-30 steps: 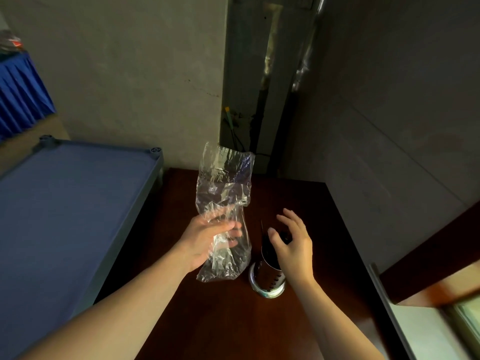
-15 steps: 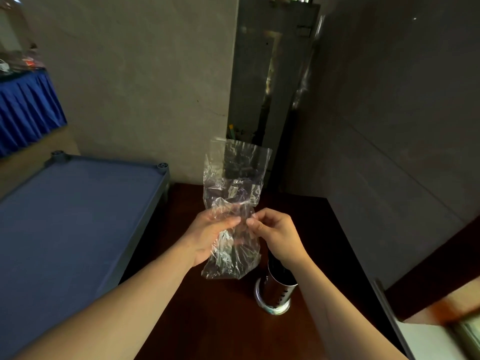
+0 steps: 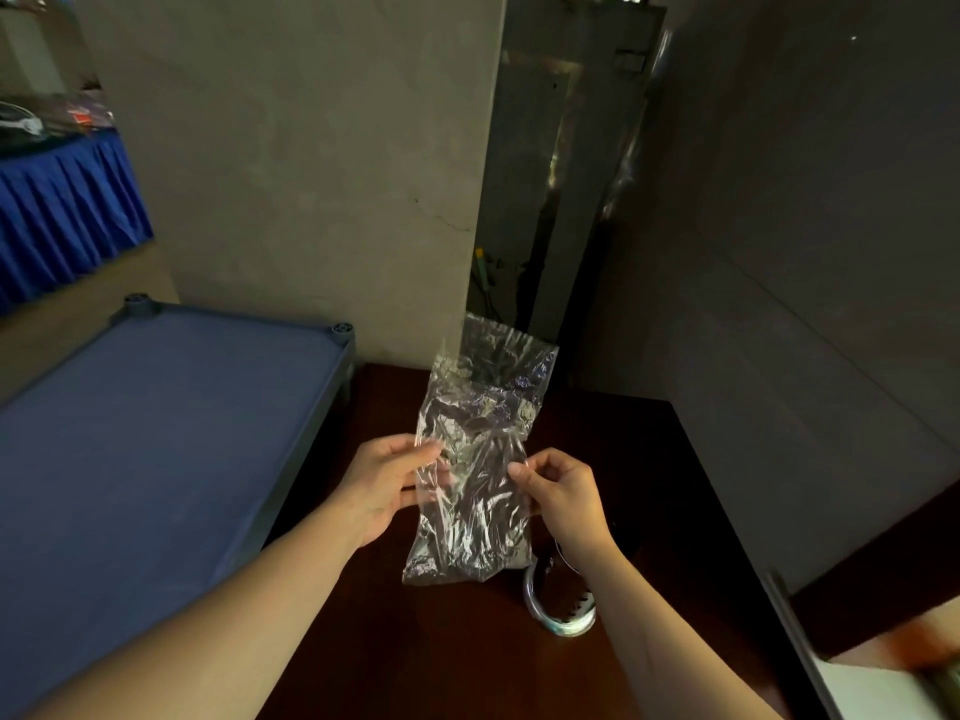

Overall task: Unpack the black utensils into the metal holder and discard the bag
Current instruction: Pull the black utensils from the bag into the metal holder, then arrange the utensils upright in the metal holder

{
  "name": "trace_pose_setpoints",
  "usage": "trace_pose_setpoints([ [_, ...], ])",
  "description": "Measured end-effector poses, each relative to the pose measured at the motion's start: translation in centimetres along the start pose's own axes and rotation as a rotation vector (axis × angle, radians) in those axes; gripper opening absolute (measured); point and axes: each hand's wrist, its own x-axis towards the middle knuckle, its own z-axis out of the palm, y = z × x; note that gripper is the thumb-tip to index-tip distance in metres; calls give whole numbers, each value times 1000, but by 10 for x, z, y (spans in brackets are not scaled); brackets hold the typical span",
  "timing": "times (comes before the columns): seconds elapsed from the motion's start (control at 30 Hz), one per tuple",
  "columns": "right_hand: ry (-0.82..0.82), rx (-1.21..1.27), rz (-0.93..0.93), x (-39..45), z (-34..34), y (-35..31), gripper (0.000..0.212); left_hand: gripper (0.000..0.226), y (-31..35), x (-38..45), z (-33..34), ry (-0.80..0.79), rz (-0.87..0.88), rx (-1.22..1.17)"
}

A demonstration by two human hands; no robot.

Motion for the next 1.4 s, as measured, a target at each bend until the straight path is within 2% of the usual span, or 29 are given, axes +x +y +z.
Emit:
trace_pose_setpoints([
  [0.17, 14, -121, 53, -4, 4, 12, 29, 19, -12, 3, -19, 112, -33, 74],
  [0.4, 55, -178, 57, -11, -11, 19, 19, 15, -36, 8, -36, 221, -120, 192],
  [0.6, 100, -173, 59, -24, -32, 22, 20, 30, -63, 9, -48, 279, -182, 294],
  [0.97, 184, -206, 103, -44, -70, 35, 19, 54, -87, 14, -49, 293, -350, 463],
  [1.1, 208, -207, 96, -48, -80, 36, 18, 67, -88, 19, -43, 388, -303, 629],
  [1.23, 246, -210, 83, -51, -90, 36, 19, 51, -77, 24, -8, 421, -54, 939],
  [1.3, 277, -212, 79, -53, -95, 37, 20, 46, -72, 30, 20, 355, 68, 945],
  [1.4, 352, -230, 65, -57, -104, 41, 23, 44, -68, 38, 69, 163, 165, 861],
])
